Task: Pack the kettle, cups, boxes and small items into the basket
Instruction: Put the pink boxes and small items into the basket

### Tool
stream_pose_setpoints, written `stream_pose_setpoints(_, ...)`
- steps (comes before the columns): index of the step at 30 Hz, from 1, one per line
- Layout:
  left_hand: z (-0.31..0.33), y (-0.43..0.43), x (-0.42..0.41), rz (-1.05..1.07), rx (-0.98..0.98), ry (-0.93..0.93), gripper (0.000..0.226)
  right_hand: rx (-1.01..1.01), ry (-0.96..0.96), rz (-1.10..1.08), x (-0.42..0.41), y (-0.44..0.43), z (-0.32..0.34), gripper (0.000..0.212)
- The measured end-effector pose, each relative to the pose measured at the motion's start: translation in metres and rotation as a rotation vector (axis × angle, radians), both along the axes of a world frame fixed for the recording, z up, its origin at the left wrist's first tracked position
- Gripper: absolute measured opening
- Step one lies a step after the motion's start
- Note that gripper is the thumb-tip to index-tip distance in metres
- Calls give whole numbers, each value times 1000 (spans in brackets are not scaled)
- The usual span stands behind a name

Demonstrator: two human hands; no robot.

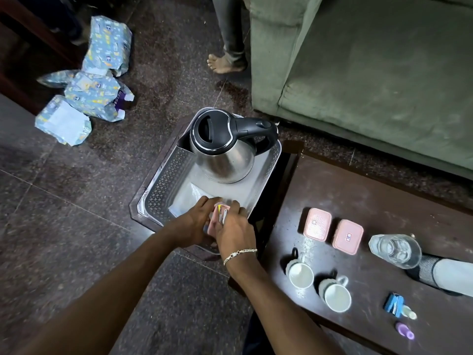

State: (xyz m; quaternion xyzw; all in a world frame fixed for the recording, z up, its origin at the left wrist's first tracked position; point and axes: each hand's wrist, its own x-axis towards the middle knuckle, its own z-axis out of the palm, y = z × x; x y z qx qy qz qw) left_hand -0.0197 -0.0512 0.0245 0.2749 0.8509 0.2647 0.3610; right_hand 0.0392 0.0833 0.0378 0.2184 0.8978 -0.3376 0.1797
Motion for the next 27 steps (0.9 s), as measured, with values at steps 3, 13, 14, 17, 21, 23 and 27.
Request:
stream_pose_setpoints(3, 3, 0, -3, 32, -35, -4, 116, -53, 26, 8, 2, 2, 1, 58)
stream_pose_setpoints(13, 41, 7, 2, 160, -21, 153, 87, -94, 209, -75, 35, 84, 24, 57)
stream_pose_setpoints(14, 46, 17, 4, 164, 18, 195, 80, -77, 228, -92, 42, 101, 23, 56)
stream_pose_setpoints(17, 55, 63, 13, 183, 142, 294, 56, -14, 215, -111, 68, 152, 13, 53)
stream_pose_setpoints(21, 36, 146, 31, 106, 186, 296, 47, 87, 94, -72, 99, 217, -9, 50)
stream_pose_setpoints(23, 14, 187, 41, 6, 136, 289, 55, 207, 86, 3, 111, 246, -23, 53)
stream_pose_setpoints(27, -33, 252, 59, -207, -104, 320, 84, 490, -58, 143, 117, 283, -43, 75)
